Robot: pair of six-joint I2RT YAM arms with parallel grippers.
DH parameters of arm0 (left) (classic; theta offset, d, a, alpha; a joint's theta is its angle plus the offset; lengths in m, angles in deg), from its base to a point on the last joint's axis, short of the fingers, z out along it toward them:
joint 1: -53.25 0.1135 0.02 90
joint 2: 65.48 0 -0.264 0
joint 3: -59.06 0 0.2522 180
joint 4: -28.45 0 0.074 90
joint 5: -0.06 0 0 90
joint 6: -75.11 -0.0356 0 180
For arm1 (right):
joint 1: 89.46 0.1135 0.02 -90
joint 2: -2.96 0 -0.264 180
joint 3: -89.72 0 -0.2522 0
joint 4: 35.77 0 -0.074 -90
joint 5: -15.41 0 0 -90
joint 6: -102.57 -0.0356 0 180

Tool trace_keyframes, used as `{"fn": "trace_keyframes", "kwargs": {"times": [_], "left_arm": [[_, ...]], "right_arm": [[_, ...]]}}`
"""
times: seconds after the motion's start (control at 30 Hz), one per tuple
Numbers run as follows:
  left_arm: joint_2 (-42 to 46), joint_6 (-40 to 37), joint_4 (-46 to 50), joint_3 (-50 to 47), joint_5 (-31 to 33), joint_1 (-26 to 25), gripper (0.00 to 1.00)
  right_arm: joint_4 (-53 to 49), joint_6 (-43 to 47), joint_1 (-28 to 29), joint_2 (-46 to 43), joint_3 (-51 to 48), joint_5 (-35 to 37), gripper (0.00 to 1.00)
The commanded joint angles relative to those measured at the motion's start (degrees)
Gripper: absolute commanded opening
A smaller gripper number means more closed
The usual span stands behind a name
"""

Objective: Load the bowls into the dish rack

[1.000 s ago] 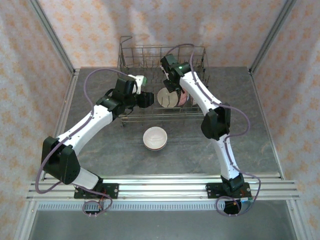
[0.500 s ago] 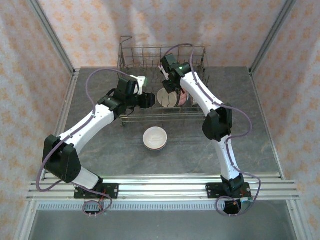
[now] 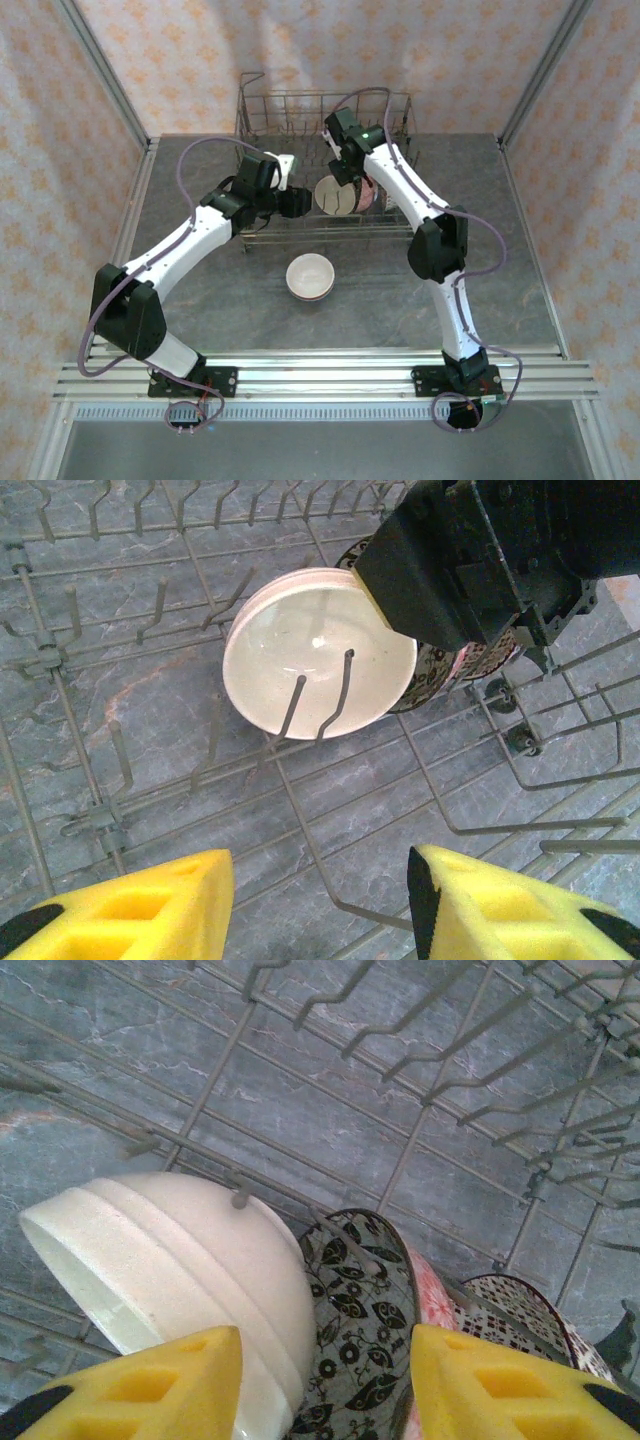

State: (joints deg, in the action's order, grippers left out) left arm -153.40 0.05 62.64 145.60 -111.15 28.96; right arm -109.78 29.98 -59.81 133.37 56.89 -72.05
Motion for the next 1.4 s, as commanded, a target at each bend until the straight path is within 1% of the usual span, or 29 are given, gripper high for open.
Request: {"fn": "trace_keyframes", "kwargs": {"times": [0.0, 0.17, 0.33, 0.43, 0.5, 0.67, 0.9, 1.03, 1.1, 1.23, 1.37], "left_arm": [[-0.8, -1.1, 1.2, 2.2, -0.6, -0.1, 0.51], [-1.5, -1.1, 1.3, 2.6, -0.7, -0.2, 0.51], [-1.8, -1.1, 1.3, 2.9, -0.6, -0.1, 0.51], [-1.9, -1.3, 1.5, 3.2, -0.3, -0.1, 0.51], [-1.9, -1.3, 1.6, 3.4, -0.2, -0.1, 0.51], [-2.0, -1.3, 2.2, 3.8, -0.1, -0.1, 0.51], [-1.6, -1.2, 2.7, 3.7, 0.5, -0.1, 0.51], [-1.7, -0.9, 2.5, 3.9, 0.3, -0.2, 0.51], [-1.9, -0.8, 2.4, 4.1, 0.0, -0.2, 0.51], [-2.3, -0.7, 2.4, 4.6, -0.1, -0.2, 0.51], [-2.4, -0.9, 2.5, 4.7, -0.2, -0.2, 0.51]], "right_arm": [[0.5, -0.6, -0.4, -3.2, -0.8, 0.4, 0.49], [1.8, -0.8, -0.4, -5.6, -2.0, 0.3, 0.49], [1.7, 3.3, 0.7, -7.2, -4.8, -6.0, 0.49], [0.4, 5.1, 1.8, -5.5, -5.0, -7.2, 0.49], [-0.9, 4.8, 2.1, -3.4, -3.5, -6.1, 0.46], [-1.6, 3.6, 2.3, 1.2, 0.5, -0.7, 0.42], [-1.3, 4.3, 2.9, 4.5, 1.7, 7.1, 0.4], [-0.2, 3.7, 3.0, 5.5, 1.7, 11.0, 0.33], [0.0, 4.4, 3.1, 5.7, 1.4, 10.7, 0.31], [0.4, 5.6, 3.6, 5.6, 0.8, 11.5, 0.24], [1.6, 6.3, 3.9, 5.1, 0.1, 13.4, 0.17]]}}
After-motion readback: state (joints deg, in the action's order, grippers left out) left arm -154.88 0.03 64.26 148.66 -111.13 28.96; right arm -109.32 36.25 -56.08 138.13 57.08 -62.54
